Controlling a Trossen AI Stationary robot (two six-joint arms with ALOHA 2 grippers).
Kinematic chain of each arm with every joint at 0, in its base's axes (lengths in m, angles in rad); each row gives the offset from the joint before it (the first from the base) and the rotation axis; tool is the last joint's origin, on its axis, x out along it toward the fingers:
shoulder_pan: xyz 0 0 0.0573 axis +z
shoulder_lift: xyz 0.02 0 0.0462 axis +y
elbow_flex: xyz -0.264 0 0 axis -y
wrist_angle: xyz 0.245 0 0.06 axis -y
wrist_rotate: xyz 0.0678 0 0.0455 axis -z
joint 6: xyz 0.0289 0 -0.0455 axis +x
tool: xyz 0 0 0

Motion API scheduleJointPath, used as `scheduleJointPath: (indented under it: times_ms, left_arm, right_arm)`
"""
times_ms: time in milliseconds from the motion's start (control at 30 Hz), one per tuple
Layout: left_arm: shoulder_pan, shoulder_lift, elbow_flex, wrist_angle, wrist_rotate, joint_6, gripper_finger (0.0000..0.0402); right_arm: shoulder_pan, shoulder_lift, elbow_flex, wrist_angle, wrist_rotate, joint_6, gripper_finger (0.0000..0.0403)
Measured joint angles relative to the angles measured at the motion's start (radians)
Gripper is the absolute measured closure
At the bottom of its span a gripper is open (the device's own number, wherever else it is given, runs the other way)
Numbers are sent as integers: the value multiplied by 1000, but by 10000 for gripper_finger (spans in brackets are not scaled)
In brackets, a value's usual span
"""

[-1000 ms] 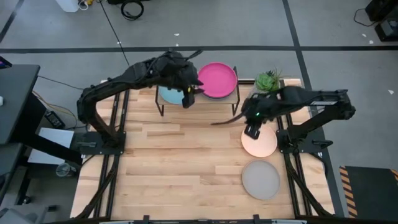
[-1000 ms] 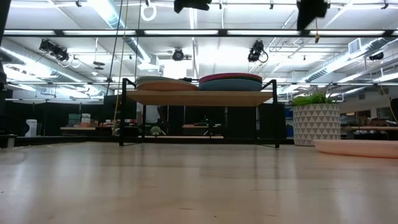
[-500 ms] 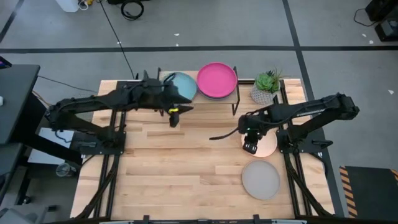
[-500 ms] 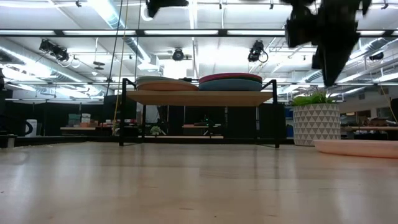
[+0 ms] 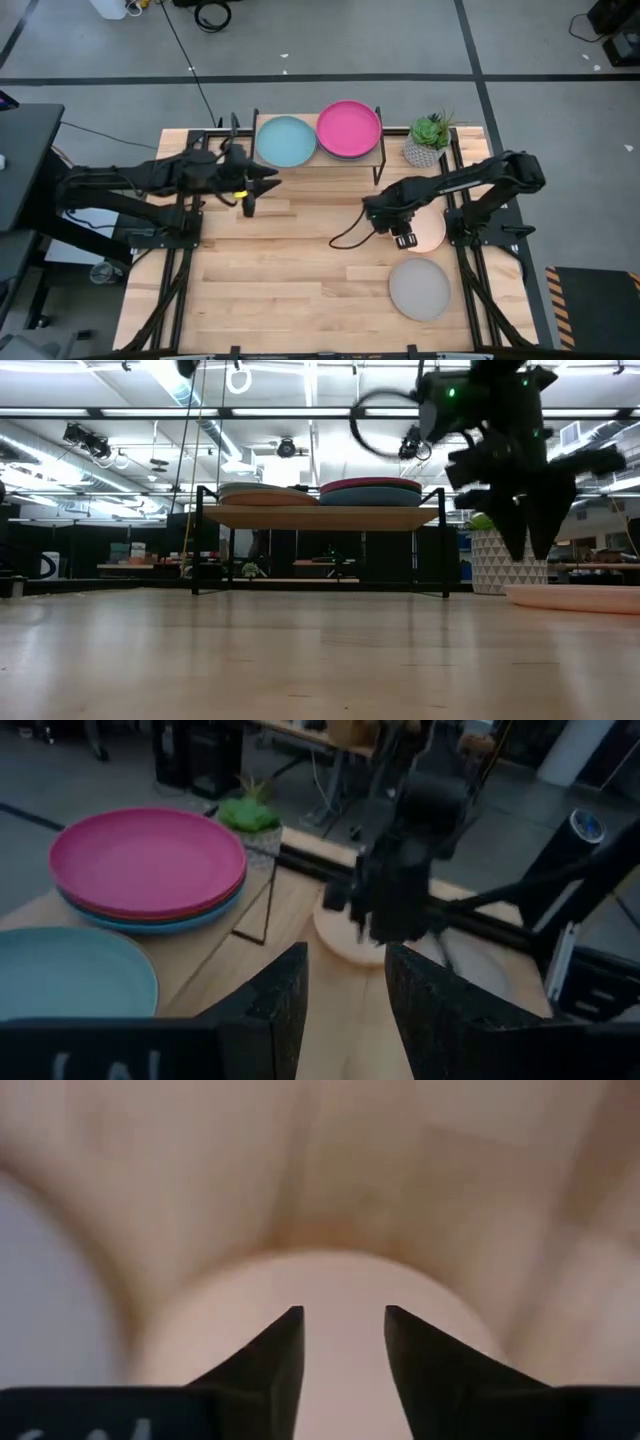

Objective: Place and stack plates onto a shelf
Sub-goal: Stack the light yellow plate into the light blue plate on the shelf

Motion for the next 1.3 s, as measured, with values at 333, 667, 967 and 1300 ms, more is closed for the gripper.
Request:
scheduleJointPath:
  times_ms: [333,667,967,1300]
  left_arm:
    - [-82,-101,-6,-100,-16,-103,260]
    - [-129,-161,-5,-115,-15,-134,260]
    - [-129,-162,-5,-172,-16,-135,260]
    - [-128,-162,-5,-173,-20,-148,260]
  right_arm:
    - [-2,144,1,30,213,-389,233]
    - [-2,225,1,68,237,-452,311]
    - [-1,179,2,82,261,-446,381]
    - [-28,27,123,28,146,-330,389]
